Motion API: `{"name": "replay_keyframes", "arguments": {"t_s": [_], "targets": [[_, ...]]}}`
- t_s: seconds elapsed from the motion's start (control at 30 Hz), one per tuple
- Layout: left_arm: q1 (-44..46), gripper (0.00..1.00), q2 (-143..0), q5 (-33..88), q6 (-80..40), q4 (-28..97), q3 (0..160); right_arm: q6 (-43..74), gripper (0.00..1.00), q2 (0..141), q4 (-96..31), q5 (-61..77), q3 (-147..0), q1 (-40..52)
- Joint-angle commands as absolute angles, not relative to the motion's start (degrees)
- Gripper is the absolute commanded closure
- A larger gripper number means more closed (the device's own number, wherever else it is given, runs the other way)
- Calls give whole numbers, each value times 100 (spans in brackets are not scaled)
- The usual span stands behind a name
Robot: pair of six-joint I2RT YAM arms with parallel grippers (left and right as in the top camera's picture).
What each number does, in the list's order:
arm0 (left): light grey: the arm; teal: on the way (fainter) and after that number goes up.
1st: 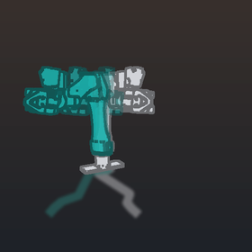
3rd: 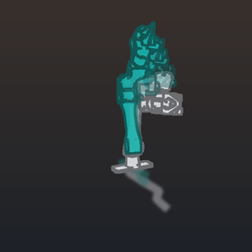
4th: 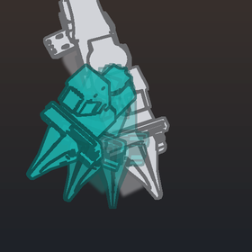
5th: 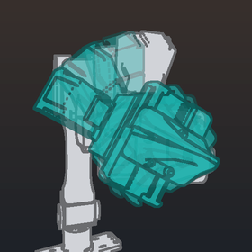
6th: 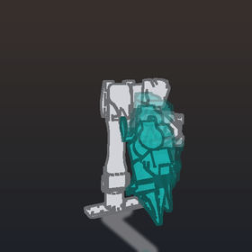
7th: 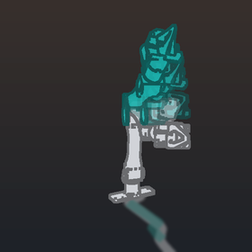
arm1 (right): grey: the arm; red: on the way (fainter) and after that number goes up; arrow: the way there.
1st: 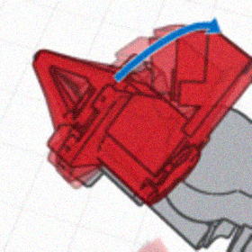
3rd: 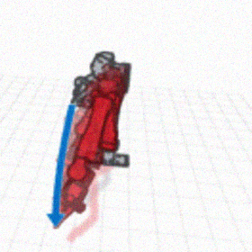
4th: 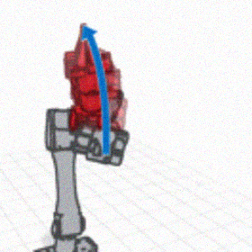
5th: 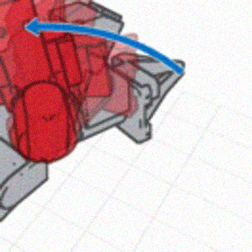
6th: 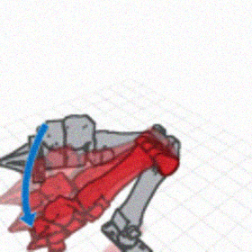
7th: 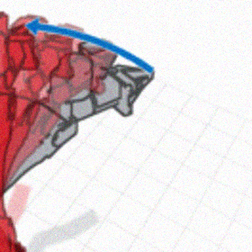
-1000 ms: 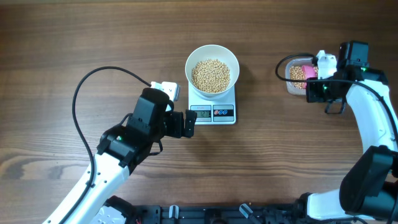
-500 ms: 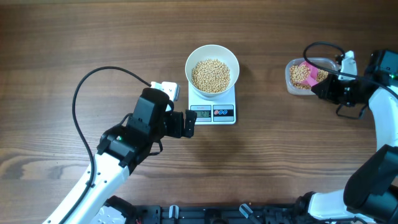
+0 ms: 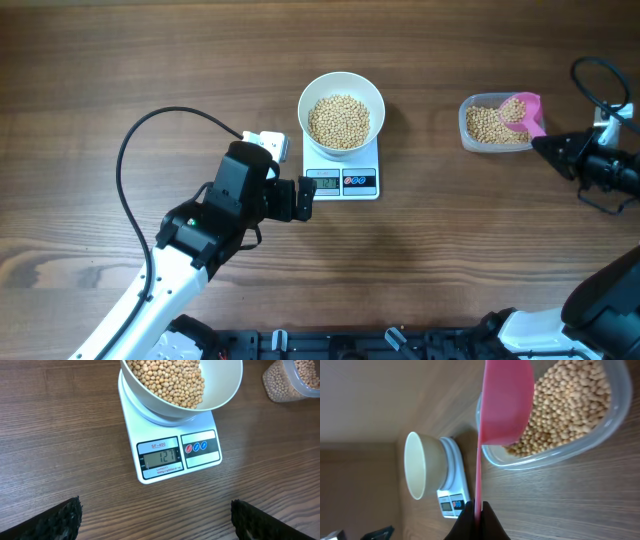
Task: Scoop item into bowl and weigh 150g on scale
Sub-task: 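Carry the scoop back to the tub and dip it into soybeans, then lift the filled pink scoop and move it left over the white bowl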
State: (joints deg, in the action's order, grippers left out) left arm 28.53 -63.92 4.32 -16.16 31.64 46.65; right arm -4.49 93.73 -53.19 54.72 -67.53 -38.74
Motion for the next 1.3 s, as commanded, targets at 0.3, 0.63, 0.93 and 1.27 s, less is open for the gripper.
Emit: {"name": "replay_keyframes", "arguments": {"t_s": [0.3,0.63,0.93,1.27], "targets": [[2825,0,-6410,377,-1522,3148,4683,-906,96,9356,-5384,6956,-6698,-3887],[2825,0,-6410,377,-1522,3148,4683,-871,96,9354,-5315,8256,-6707,-3583],[2825,0,-6410,377,-1522,3148,4683,545,96,9351,-3760,8252,-6718,-1702],[2825,0,-6410,377,-1522,3148,4683,878,96,9351,-2403,6285,-6729,-67]]}}
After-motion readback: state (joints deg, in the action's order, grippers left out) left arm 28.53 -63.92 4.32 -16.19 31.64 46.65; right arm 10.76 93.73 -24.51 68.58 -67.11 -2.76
